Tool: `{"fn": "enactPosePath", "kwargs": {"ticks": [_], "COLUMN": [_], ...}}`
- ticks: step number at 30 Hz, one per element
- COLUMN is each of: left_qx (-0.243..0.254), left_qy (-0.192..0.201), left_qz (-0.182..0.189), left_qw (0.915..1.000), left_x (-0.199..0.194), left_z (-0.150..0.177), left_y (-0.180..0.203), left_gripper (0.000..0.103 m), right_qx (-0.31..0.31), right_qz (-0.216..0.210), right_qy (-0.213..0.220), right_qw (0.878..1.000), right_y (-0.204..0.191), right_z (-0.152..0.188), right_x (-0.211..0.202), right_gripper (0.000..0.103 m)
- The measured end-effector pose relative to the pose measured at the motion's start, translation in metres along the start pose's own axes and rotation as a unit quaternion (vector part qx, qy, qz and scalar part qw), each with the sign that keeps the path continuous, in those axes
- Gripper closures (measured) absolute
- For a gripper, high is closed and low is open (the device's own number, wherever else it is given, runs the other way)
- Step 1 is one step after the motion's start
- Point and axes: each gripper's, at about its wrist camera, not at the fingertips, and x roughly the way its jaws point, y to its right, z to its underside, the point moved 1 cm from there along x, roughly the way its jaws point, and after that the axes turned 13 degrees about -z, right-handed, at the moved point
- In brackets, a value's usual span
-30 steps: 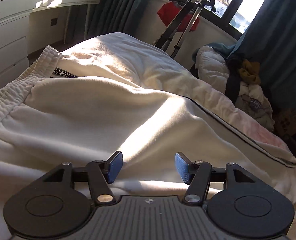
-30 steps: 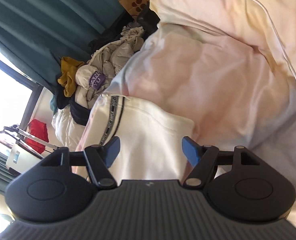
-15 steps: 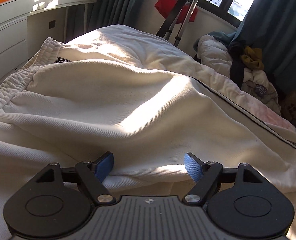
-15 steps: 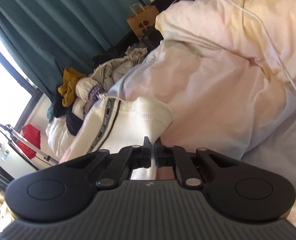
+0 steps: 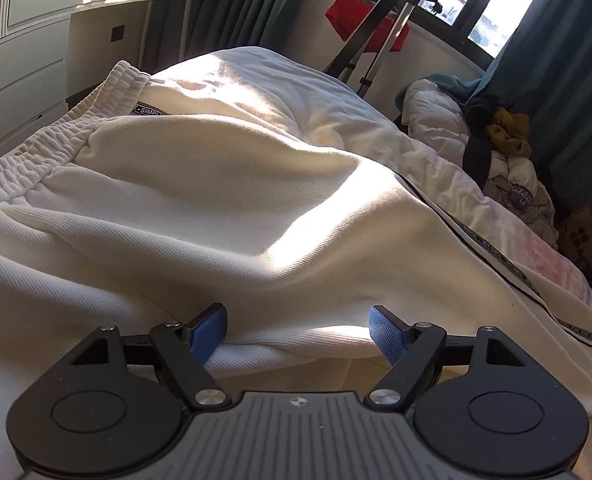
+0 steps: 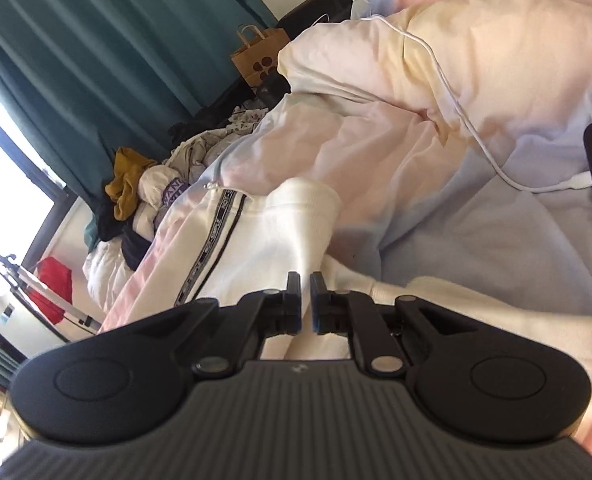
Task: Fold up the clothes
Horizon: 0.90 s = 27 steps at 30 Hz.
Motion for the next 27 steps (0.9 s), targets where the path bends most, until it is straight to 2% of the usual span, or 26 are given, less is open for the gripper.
{"fn": "enactPosePath", "kwargs": {"ticks": [4, 9, 14, 16, 20, 24, 27], "left_qx": [0.006, -0.046, -0.099, -0.148, -0.248, -0.310, -0.334], "left_qy": [0.002, 0.014, 0.027, 0.029, 0.047, 0.052, 0.042], "left_qz": [-0.002, 0.016, 0.033, 0.037, 0.024, 0.007, 0.018], "left_qw": [1.0000, 0.9987, 0.9941, 0.9878, 0.9674, 0.9494, 0.9414], "left_x": [-0.009, -0.045, -0.082, -0.097, -0.124, -0.129, -0.120], "left_z": [0.007, 0.015, 0.024, 0.031, 0.045, 0.048, 0.043], "left_y": [-0.001, -0.039, -0.078, -0.104, -0.154, -0.184, -0.200], "left_gripper": [0.023, 0.023, 0.023, 0.022, 0.021, 0.018, 0.018], "right_qx": [0.013, 0.020, 0.024, 0.029, 0.038, 0.081, 0.089], "right_qz": [-0.014, -0.012, -0.004, 0.002, 0.030, 0.038, 0.042], "right_qy": [-0.009, -0.026, -0.025, -0.025, -0.027, -0.015, -0.003], "right_qw": [1.000, 0.999, 0.999, 0.999, 0.998, 0.996, 0.995], "right_y": [-0.007, -0.011, -0.004, 0.002, 0.014, 0.030, 0.033], "right_z": [0.012, 0.027, 0.025, 0.023, 0.022, 0.019, 0.018], "right_x": [-0.031, -0.070, -0.100, -0.110, -0.121, -0.131, -0.137], "right_gripper": [0.094, 0.094, 0.094, 0.094, 0.094, 0.094, 0.094]}}
